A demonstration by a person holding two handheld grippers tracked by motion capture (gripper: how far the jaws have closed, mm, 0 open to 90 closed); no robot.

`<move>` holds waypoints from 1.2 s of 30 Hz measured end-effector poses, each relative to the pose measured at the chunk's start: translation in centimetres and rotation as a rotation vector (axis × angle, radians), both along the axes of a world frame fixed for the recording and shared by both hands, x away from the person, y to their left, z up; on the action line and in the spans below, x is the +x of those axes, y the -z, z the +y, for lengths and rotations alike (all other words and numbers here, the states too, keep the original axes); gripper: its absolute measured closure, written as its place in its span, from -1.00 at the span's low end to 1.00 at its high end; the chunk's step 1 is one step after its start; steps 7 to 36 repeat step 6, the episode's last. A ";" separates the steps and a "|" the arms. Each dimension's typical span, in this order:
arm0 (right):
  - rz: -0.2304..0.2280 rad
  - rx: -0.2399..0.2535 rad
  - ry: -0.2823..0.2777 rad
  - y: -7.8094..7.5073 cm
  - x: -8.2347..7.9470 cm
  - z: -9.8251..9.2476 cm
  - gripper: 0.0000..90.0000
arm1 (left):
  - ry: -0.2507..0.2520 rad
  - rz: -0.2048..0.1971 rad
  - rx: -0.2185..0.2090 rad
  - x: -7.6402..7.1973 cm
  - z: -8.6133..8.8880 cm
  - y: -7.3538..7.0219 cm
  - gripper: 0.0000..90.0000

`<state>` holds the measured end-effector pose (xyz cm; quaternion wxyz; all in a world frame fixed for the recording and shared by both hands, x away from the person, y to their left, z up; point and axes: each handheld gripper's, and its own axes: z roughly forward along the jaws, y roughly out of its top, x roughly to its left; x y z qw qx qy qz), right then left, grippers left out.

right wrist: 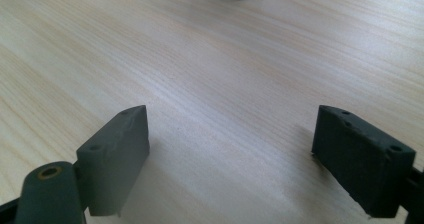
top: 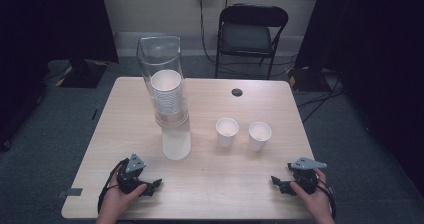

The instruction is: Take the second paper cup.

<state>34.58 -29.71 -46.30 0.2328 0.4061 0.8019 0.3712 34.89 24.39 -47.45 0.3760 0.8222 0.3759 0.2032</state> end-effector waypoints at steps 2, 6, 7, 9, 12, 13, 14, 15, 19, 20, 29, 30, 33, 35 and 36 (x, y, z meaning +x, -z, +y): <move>-0.003 -0.003 -0.004 0.0 -0.1 -0.1 -0.68 | 0.000 0.000 0.001 0.0 0.0 0.0 -0.97; -0.001 0.004 0.003 0.0 -0.1 -0.5 -0.68 | 0.000 0.000 0.001 0.0 0.0 0.0 -0.97; -0.001 0.004 0.003 0.0 -0.1 -0.5 -0.68 | 0.000 0.000 0.001 0.0 0.0 0.0 -0.97; -0.001 0.004 0.003 0.0 -0.1 -0.5 -0.68 | 0.000 0.000 0.001 0.0 0.0 0.0 -0.97; -0.001 0.004 0.003 0.0 -0.1 -0.5 -0.68 | 0.000 0.000 0.001 0.0 0.0 0.0 -0.97; -0.001 0.004 0.003 0.0 -0.1 -0.5 -0.68 | 0.000 0.000 0.001 0.0 0.0 0.0 -0.97; -0.001 0.004 0.003 0.0 -0.1 -0.5 -0.68 | 0.000 0.000 0.001 0.0 0.0 0.0 -0.97; -0.001 0.004 0.003 0.0 -0.1 -0.5 -0.68 | 0.000 0.000 0.001 0.0 0.0 0.0 -0.97; -0.001 0.004 0.003 0.0 -0.1 -0.5 -0.68 | 0.000 0.000 0.001 0.0 0.0 0.0 -0.97; -0.001 0.004 0.003 0.0 -0.1 -0.5 -0.68 | 0.000 0.000 0.001 0.0 0.0 0.0 -0.97; -0.001 0.004 0.003 0.0 -0.1 -0.5 -0.68 | 0.000 0.000 0.001 0.0 0.0 0.0 -0.97; -0.001 0.004 0.003 0.0 -0.1 -0.5 -0.68 | 0.000 0.000 0.001 0.0 0.0 0.0 -0.97; -0.001 0.004 0.003 0.0 -0.1 -0.5 -0.68 | 0.000 0.000 0.001 0.0 0.0 0.0 -0.97; -0.001 0.004 0.003 0.0 -0.1 -0.5 -0.68 | 0.000 0.000 0.001 0.0 0.0 0.0 -0.97; -0.001 0.004 0.003 0.0 -0.1 -0.5 -0.68 | 0.000 0.000 0.001 0.0 0.0 0.0 -0.97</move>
